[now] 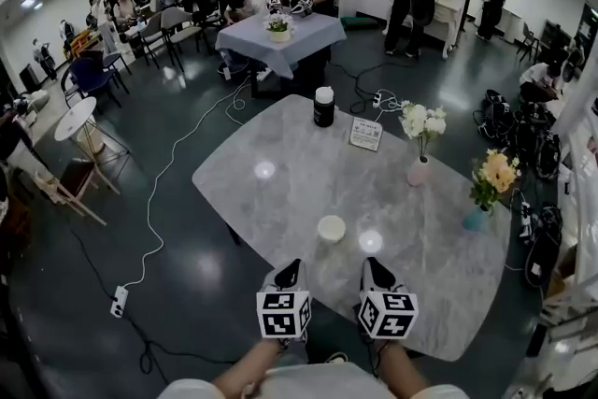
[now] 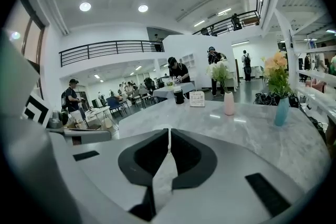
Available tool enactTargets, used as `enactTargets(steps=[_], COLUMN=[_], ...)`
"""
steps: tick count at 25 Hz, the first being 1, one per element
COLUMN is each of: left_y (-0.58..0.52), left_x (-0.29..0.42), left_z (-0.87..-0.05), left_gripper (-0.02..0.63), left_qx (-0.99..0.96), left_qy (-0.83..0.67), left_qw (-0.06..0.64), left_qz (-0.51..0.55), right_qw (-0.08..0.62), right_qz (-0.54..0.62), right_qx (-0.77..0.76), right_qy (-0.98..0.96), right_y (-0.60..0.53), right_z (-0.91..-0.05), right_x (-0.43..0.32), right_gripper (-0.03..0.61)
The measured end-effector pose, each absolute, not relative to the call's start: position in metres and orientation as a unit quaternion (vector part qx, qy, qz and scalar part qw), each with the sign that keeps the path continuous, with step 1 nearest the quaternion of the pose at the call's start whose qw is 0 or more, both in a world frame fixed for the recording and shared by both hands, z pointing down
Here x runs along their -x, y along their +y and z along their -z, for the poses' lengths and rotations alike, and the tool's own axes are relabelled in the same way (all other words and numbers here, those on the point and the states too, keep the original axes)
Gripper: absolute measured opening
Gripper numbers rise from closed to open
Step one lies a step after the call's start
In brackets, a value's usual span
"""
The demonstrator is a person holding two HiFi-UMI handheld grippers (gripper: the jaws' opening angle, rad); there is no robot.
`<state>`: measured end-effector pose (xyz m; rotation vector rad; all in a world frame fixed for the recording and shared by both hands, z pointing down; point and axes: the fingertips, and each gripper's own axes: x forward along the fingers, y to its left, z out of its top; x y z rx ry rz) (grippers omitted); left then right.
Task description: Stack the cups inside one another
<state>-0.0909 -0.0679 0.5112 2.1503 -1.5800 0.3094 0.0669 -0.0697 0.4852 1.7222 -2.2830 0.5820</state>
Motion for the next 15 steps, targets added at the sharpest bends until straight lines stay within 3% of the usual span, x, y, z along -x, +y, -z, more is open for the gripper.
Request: enactTargets(steps=[15], left_y=[-0.057], left_x=[0.065], left_z=[-0.505], left_gripper=[-0.003], left_qx=[-0.785], left_qy=[-0.57], left_qw=[0.207], left_qz=[-0.126], right_qw=[0.096], right_qz=[-0.202], right_qx=[-0.576], right_qy=[-0.787], right_y=[-0.059], right_z=[-0.48], right_x=[-0.084], right_gripper=[0.017])
